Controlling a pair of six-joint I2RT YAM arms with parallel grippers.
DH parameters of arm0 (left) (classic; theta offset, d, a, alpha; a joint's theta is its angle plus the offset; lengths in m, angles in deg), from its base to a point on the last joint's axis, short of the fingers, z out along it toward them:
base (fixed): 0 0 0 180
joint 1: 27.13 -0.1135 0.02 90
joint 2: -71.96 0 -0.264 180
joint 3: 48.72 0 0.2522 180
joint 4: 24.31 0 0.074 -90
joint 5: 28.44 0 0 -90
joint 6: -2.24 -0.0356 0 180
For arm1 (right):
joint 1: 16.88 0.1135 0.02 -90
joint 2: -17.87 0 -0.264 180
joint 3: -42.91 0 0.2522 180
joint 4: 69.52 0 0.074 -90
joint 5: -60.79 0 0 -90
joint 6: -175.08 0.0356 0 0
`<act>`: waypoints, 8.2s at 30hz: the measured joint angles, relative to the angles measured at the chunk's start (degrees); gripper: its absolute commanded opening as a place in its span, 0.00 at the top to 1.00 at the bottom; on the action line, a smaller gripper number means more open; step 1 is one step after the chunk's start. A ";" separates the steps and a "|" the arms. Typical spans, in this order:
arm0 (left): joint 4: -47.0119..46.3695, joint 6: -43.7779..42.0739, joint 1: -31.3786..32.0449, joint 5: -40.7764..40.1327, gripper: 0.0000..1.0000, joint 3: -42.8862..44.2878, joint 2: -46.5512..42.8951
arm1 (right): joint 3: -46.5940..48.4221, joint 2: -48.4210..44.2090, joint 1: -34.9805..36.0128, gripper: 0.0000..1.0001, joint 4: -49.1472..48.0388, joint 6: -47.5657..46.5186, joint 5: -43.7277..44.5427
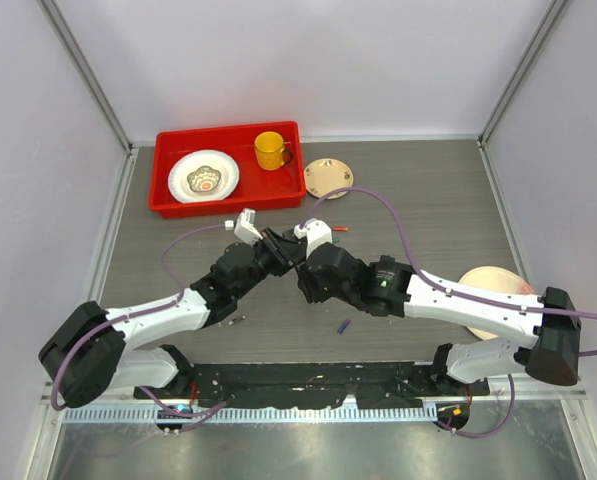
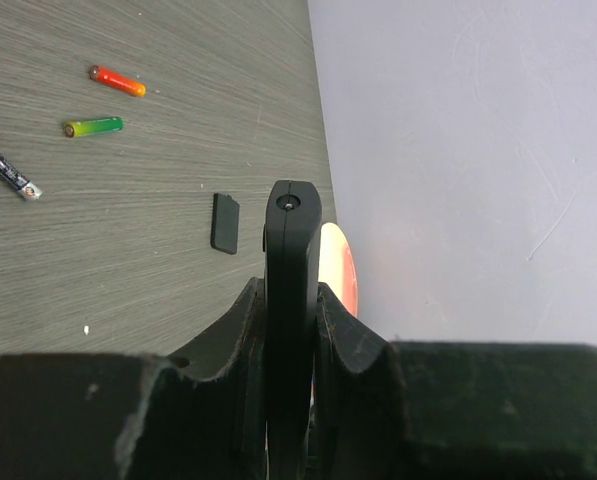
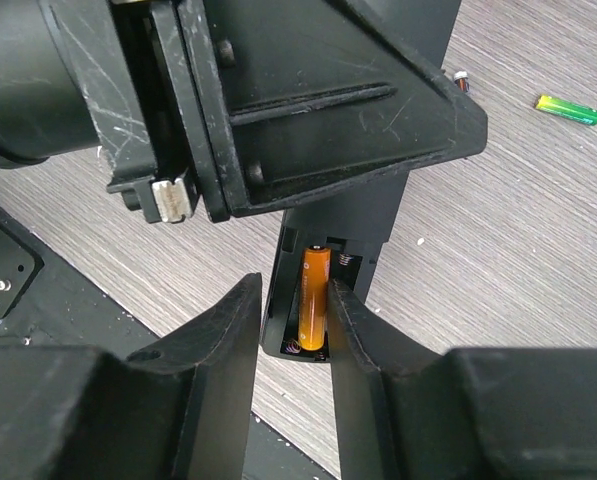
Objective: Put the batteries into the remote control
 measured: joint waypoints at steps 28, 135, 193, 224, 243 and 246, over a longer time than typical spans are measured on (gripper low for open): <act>-0.24 -0.52 -0.02 -1.75 1.00 -2.25 -2.14 | -0.02 1.18 -0.22 0.75 -0.90 1.66 -1.27; -38.99 7.65 -12.46 18.67 1.00 -10.93 1.62 | -30.88 -14.53 -22.88 0.35 -53.64 27.91 -44.37; -39.69 10.08 -13.55 40.00 0.54 -6.69 4.02 | -29.14 -12.31 -29.07 0.99 -50.62 25.51 -61.53; -10.99 -1.05 -13.57 28.52 1.00 -6.84 -9.57 | -14.95 -17.53 -29.73 0.45 -10.88 7.15 -37.07; -4.74 -2.01 -13.57 25.24 1.00 -15.63 -21.09 | -15.76 -4.50 -1.84 0.18 15.45 15.96 -1.99; -4.28 -2.01 -13.57 25.24 1.00 -16.00 -23.28 | -15.76 -2.95 -0.72 0.18 15.50 17.46 -0.59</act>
